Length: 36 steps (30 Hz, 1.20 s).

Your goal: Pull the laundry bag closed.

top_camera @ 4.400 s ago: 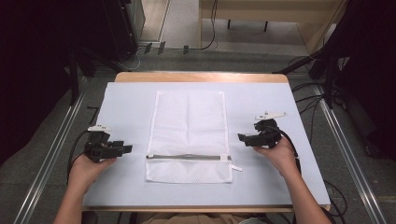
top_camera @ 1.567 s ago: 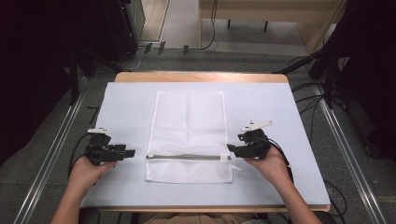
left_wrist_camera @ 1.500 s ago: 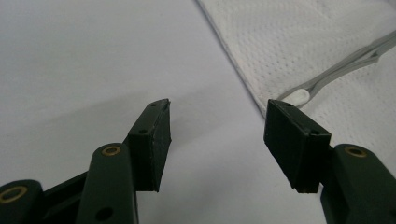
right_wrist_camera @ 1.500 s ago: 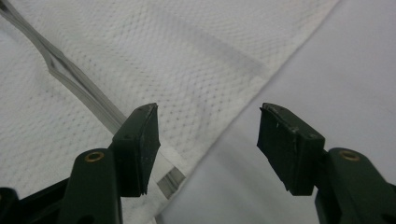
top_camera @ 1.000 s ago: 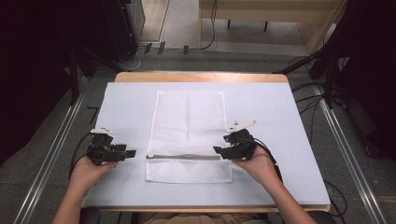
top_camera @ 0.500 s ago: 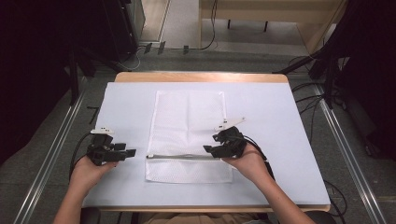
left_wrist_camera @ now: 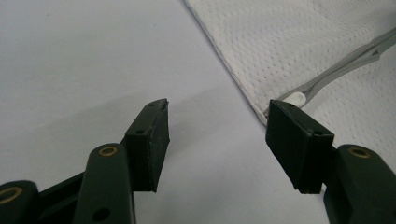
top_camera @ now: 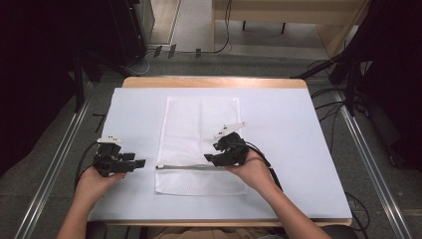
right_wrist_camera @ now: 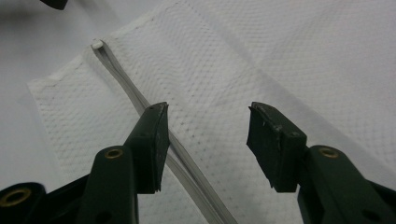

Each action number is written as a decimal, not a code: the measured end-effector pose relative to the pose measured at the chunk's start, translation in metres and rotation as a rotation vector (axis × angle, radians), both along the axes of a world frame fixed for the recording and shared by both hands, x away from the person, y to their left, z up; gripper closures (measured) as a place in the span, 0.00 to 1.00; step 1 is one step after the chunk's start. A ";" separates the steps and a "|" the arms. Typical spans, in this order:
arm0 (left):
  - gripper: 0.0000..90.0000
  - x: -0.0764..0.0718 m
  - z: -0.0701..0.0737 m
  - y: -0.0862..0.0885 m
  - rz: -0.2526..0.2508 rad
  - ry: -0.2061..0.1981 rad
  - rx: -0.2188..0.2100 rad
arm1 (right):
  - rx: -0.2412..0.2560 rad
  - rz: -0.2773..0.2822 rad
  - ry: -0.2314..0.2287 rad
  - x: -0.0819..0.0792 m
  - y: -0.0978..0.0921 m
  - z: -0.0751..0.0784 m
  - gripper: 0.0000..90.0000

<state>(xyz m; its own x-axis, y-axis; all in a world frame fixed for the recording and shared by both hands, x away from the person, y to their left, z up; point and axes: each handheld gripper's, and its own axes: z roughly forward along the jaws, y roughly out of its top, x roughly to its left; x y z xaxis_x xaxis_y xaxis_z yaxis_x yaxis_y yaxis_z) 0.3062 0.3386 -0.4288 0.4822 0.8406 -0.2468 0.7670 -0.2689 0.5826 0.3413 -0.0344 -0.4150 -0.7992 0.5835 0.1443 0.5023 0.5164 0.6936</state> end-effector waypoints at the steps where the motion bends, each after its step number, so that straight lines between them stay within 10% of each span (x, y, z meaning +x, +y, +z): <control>1: 0.45 0.000 0.000 0.000 -0.002 0.000 -0.002 | 0.002 0.006 0.003 0.000 0.003 0.000 0.56; 36: 0.47 0.000 -0.001 0.002 -0.017 0.005 -0.030 | 0.028 0.149 0.055 -0.003 0.092 -0.020 0.74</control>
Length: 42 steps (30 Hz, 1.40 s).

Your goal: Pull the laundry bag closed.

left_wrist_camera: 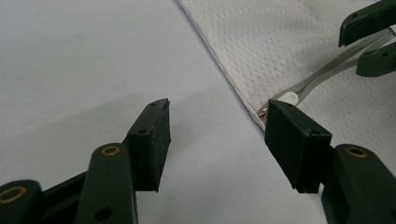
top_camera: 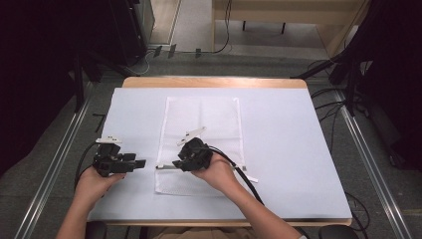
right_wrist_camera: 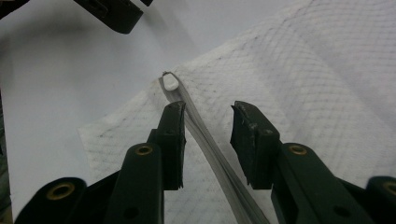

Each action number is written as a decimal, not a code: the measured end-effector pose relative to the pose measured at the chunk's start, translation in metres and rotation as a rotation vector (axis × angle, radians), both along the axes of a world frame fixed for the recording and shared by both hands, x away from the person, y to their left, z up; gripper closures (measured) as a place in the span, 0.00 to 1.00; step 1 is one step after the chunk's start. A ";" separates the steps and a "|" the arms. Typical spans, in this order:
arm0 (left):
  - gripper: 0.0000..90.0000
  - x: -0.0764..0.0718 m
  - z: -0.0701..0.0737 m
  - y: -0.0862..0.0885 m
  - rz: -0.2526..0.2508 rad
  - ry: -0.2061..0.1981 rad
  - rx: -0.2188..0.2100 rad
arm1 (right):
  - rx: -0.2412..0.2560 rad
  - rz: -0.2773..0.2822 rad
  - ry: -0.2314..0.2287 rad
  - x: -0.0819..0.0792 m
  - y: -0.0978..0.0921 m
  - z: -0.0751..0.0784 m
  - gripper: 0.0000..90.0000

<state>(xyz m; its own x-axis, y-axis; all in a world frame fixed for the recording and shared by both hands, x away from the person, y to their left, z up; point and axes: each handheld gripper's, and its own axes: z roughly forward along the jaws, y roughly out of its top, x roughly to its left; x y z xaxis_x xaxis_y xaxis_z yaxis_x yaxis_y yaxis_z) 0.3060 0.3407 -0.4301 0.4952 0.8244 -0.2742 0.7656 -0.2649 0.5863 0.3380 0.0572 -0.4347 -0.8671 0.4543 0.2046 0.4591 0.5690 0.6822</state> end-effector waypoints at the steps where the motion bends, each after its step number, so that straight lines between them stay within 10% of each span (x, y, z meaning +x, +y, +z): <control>1: 0.47 0.000 0.000 0.000 0.000 -0.001 -0.001 | 0.000 0.000 0.003 0.000 0.002 -0.001 0.74; 42: 0.58 -0.001 -0.003 -0.001 -0.034 0.033 -0.039 | -0.035 0.043 0.097 0.004 0.065 -0.024 0.97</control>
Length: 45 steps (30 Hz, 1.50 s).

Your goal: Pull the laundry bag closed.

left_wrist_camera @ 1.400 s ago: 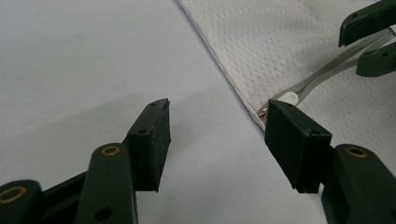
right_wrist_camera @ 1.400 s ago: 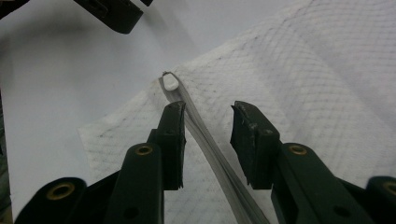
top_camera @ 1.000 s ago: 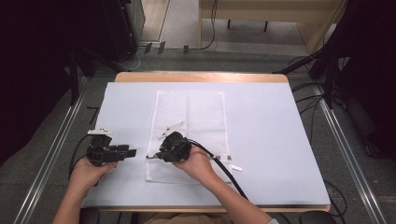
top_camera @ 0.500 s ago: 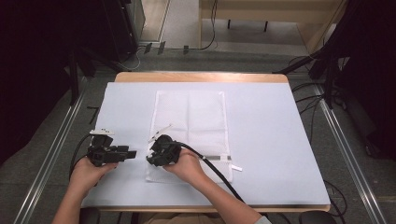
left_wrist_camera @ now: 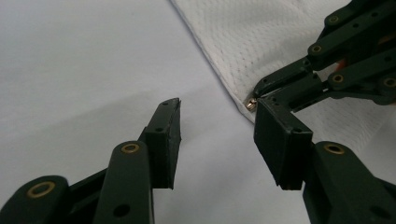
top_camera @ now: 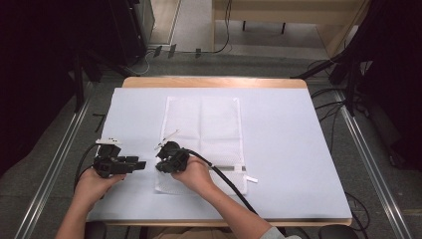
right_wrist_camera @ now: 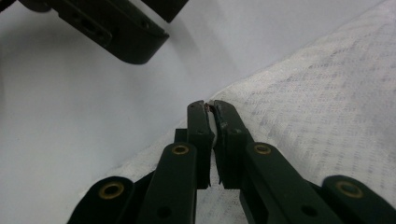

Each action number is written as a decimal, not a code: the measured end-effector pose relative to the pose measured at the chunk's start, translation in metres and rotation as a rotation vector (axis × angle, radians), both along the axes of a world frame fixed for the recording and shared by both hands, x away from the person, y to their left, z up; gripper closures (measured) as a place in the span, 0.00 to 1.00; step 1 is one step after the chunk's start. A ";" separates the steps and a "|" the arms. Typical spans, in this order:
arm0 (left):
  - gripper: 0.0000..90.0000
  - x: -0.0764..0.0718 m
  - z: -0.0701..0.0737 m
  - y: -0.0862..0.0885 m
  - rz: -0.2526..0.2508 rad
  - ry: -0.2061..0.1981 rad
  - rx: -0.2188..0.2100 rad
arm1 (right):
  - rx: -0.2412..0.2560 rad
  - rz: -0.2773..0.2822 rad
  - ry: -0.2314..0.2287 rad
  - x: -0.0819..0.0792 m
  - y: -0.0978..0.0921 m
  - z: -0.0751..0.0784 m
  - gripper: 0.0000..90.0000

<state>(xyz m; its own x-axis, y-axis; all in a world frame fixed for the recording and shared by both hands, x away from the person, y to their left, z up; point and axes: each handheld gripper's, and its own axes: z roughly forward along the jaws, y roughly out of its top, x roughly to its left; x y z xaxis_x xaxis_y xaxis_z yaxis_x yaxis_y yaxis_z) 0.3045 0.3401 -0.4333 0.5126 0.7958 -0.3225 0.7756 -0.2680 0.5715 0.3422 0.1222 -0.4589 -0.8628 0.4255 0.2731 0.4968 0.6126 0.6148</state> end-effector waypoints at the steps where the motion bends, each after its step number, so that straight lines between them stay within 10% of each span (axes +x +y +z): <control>1: 0.59 0.000 0.000 0.000 -0.008 0.002 -0.012 | 0.001 -0.003 0.003 0.000 -0.001 0.001 0.97; 26: 0.76 0.004 -0.009 -0.044 -0.223 0.028 0.038 | 0.097 0.046 -0.044 -0.003 -0.018 0.030 0.97; 45: 0.97 0.008 -0.007 -0.046 -0.227 0.066 0.056 | 0.089 0.090 -0.021 -0.001 -0.019 0.025 0.97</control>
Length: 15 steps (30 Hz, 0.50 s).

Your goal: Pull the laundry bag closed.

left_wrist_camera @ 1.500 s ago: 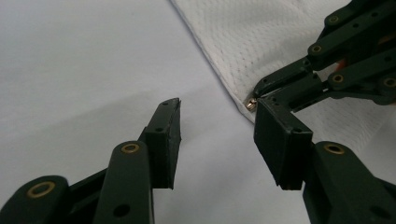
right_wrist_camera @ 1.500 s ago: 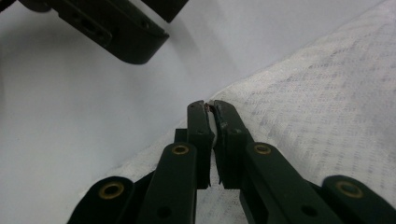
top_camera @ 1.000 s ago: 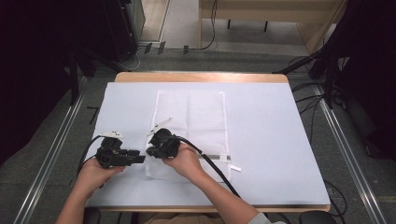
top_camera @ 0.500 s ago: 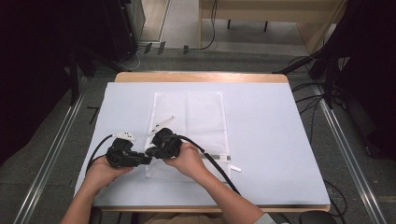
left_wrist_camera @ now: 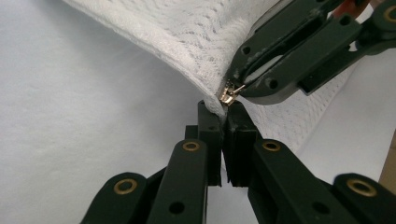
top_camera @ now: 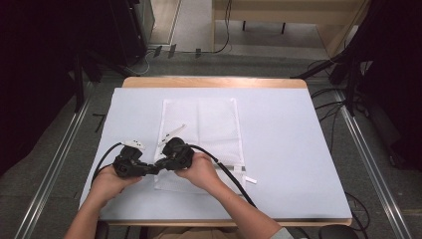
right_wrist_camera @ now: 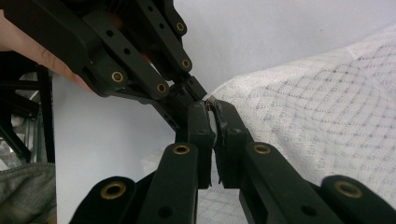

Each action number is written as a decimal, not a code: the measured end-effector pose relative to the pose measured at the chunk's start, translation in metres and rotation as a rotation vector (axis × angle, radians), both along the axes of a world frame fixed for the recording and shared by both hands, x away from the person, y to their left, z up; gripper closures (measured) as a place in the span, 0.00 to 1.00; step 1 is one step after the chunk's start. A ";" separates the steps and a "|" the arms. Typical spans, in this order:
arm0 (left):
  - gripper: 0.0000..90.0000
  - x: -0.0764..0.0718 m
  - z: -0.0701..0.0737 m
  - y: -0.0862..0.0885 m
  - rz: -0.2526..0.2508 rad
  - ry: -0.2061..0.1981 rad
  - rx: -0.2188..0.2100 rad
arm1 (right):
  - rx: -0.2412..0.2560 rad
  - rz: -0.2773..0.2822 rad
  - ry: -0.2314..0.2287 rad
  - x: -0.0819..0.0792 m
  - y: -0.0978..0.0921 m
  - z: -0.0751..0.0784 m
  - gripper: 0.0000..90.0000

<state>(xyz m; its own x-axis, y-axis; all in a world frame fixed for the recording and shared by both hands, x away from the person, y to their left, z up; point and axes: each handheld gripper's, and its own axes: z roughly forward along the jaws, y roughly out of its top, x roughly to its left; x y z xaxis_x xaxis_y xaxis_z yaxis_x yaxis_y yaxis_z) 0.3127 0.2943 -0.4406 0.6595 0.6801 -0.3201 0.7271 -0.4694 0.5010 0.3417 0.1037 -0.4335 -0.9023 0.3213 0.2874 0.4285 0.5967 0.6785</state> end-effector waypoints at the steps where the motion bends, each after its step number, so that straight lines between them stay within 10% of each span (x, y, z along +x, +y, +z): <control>1: 0.97 0.000 0.000 0.000 0.001 0.005 -0.003 | -0.002 -0.004 0.003 0.000 0.000 0.000 0.97; 15: 0.98 0.000 -0.004 0.001 0.025 0.055 -0.010 | -0.010 -0.028 0.011 0.000 -0.003 -0.010 0.98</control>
<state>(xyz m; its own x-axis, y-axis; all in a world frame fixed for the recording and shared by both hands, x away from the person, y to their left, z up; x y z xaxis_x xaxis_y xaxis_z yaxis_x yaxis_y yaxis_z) 0.3131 0.2954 -0.4442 0.6232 0.6931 -0.3623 0.7655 -0.4456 0.4642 0.3417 0.1006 -0.4438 -0.8898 0.3492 0.2938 0.4524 0.5908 0.6681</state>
